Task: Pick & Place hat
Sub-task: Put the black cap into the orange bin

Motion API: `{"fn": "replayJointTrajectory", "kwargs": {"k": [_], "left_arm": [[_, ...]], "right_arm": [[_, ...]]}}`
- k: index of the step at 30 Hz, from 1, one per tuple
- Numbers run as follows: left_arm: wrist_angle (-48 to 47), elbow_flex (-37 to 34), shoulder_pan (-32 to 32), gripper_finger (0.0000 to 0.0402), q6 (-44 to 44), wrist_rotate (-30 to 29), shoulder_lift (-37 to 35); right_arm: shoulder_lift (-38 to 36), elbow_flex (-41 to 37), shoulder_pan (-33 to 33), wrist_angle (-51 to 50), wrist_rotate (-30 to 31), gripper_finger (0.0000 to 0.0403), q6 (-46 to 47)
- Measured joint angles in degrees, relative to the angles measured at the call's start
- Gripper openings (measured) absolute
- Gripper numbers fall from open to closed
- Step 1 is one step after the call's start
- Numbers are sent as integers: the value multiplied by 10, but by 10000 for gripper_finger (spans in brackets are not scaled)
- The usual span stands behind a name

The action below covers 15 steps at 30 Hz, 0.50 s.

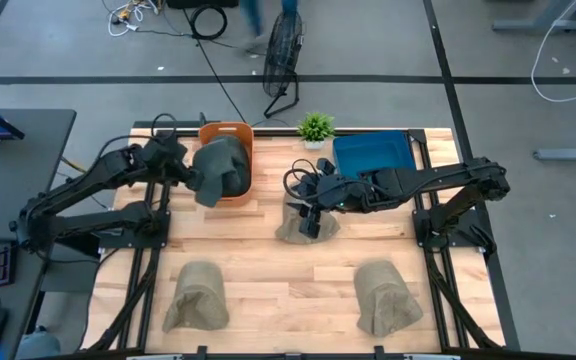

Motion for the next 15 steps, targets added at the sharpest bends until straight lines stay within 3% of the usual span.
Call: {"fn": "replayJointTrajectory", "kwargs": {"k": [4, 10, 15], "left_arm": [[13, 1, 3, 107, 17, -44, -1], [20, 1, 21, 17, 49, -40, 11], [66, 1, 23, 13, 48, 16, 23]], "right_arm": [[0, 0, 0, 8, -8, 187, 0], [0, 0, 0, 9, -10, 187, 1], [0, 0, 0, 10, -10, 187, 1]]}}
